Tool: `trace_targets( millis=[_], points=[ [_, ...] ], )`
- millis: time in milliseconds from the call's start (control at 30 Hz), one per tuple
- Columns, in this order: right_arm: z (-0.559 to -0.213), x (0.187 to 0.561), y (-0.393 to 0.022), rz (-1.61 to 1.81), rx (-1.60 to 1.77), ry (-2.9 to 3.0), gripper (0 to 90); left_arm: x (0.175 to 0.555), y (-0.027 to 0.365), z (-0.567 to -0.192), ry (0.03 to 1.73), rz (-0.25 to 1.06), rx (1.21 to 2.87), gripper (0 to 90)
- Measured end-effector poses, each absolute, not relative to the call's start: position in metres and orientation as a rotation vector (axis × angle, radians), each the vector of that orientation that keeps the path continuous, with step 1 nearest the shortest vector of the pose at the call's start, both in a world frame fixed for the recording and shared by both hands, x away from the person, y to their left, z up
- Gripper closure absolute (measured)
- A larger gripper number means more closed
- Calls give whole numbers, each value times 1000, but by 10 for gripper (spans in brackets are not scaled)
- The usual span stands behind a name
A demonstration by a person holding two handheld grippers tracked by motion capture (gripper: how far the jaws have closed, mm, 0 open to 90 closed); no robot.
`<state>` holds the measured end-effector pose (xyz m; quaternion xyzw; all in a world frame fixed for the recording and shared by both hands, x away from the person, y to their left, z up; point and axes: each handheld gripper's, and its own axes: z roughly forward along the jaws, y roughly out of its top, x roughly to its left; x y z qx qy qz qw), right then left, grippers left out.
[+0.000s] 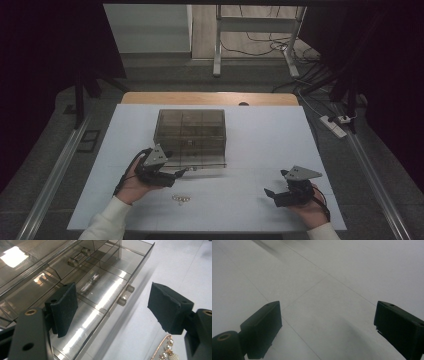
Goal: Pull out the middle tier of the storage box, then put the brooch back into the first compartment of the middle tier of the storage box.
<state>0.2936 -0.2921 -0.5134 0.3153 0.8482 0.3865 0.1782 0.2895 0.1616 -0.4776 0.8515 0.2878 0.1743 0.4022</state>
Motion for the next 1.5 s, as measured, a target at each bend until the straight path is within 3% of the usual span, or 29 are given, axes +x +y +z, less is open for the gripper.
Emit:
trace_targets(
  millis=[767,1500],
  points=[
    [-512,297,-288,1107,873,2406,76,270,161,-475,687,377,2178,236],
    [-510,296,-286,1103,844,2411,76,260,148,-486,582,289,2305,244]
  ],
)
